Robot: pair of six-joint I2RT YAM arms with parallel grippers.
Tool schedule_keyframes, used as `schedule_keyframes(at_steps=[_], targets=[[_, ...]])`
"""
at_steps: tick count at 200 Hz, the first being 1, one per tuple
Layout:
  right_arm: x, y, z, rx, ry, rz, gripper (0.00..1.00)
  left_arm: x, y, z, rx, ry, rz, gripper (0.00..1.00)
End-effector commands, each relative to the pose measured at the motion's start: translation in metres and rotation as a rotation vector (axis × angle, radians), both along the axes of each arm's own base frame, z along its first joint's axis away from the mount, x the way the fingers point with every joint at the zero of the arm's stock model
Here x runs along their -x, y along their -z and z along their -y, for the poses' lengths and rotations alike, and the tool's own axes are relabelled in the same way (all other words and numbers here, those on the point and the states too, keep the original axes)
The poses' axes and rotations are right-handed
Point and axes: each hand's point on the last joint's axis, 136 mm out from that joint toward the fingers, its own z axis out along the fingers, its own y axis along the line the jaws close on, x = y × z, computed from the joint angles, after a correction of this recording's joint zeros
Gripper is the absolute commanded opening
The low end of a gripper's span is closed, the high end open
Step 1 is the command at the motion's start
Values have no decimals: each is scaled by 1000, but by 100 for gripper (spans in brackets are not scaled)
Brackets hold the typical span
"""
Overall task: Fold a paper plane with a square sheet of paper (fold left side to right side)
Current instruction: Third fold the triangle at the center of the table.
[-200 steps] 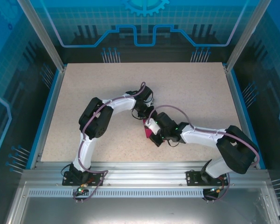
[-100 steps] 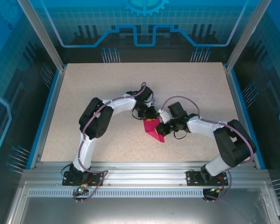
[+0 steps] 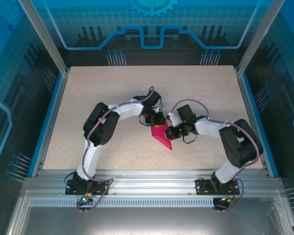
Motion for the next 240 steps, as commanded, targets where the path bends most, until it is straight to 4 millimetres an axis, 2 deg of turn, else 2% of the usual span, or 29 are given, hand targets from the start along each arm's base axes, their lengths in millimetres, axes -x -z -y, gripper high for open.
schedule_keyframes(at_steps=[1, 149, 240], targets=[[-5, 3, 7, 15, 39, -30, 0, 18, 23, -5, -68, 37, -53, 22], [-11, 13, 18, 50, 84, -45, 0, 19, 23, -4, -74, 40, -50, 22], [-19, 4, 21, 47, 98, -15, 0, 20, 24, -5, -83, 38, -48, 21]])
